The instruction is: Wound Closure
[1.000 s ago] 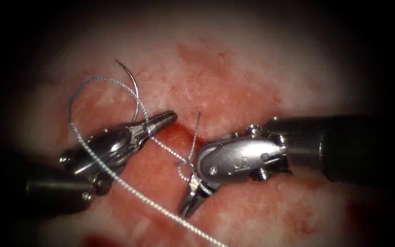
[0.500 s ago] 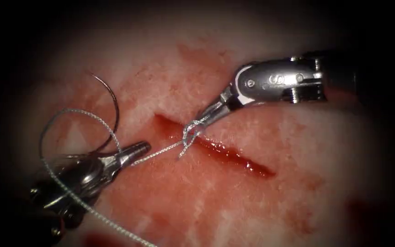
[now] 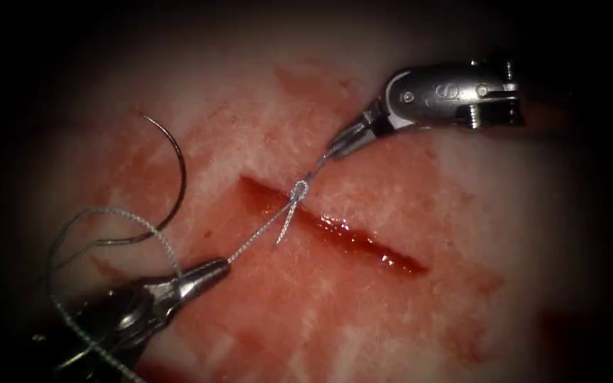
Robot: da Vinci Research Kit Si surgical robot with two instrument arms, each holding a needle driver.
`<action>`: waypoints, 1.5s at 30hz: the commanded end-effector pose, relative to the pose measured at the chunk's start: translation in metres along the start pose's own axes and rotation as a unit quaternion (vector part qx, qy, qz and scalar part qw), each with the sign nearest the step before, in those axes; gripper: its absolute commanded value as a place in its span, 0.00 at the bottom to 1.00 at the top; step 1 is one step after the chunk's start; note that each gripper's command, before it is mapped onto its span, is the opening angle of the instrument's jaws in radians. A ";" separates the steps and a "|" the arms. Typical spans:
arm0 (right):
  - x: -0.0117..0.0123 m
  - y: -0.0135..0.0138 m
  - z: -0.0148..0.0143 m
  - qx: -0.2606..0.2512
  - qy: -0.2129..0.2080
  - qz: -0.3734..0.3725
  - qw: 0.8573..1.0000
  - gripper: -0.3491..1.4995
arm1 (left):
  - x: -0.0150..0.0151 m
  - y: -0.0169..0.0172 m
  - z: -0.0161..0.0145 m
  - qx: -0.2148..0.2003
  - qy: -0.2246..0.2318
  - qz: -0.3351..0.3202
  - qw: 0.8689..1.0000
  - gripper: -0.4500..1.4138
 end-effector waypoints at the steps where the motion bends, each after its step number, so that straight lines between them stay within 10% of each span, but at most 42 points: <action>1: 0.0002 0.0000 0.0009 0.001 0.001 0.000 1.000 0.00 | -0.0013 0.0002 -0.0005 -0.001 -0.004 0.001 1.000 0.05; 45: -0.0011 0.0017 -0.0025 -0.084 -0.041 0.034 0.995 0.00 | -0.0070 0.0022 -0.0069 -0.007 -0.112 0.031 0.993 0.05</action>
